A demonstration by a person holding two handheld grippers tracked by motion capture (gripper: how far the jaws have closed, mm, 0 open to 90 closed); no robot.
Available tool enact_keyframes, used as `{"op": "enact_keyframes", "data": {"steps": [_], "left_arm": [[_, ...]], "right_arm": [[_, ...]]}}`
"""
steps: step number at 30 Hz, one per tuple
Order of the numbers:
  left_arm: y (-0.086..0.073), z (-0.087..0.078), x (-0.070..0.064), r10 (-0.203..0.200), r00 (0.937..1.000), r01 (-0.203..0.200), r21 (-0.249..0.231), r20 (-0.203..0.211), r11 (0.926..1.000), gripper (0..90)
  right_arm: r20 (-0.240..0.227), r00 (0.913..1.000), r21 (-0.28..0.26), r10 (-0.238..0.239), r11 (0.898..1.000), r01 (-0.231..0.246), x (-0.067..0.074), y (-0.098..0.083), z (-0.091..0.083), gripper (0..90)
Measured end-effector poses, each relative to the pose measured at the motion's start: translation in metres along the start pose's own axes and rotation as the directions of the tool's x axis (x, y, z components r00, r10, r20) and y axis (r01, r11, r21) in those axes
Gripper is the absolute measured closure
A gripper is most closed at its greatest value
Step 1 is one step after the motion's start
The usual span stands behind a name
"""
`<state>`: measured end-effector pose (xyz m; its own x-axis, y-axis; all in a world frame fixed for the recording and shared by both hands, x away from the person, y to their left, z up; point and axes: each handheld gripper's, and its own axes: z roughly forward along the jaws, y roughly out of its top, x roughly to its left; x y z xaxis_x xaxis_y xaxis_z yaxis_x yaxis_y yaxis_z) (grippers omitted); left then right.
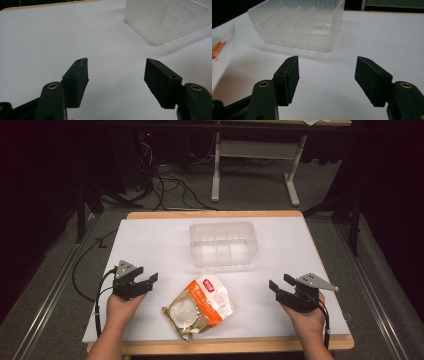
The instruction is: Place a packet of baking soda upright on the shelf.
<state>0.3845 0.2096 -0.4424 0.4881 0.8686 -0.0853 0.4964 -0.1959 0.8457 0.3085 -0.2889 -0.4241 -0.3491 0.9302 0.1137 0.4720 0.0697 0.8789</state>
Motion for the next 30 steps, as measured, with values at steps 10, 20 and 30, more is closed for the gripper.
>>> {"op": "enact_keyframes", "data": {"steps": [10, 20, 30], "left_arm": [[0.001, 0.001, -0.002, 0.018, 0.9998, -0.018, -0.004, -0.004, 0.9998, 35.9], [0.001, 0.001, -0.003, 0.024, 0.9997, -0.024, 0.001, -0.005, 0.9997, 35.8], [0.0, 0.002, -0.003, 0.029, 0.9996, -0.029, 0.006, -0.004, 0.9996, 35.5]], "right_arm": [[-0.134, 0.9909, -0.028, -0.016, 1.0, 0.013, 0.041, 0.008, 0.006, 27.8], [-0.253, 0.9664, 0.025, -0.043, 0.998, 0.051, 0.082, 0.007, 0.027, 20.3], [-0.364, 0.9309, 0.115, -0.03, 0.99, 0.077, 0.116, -0.012, 0.053, 18.6]]}}
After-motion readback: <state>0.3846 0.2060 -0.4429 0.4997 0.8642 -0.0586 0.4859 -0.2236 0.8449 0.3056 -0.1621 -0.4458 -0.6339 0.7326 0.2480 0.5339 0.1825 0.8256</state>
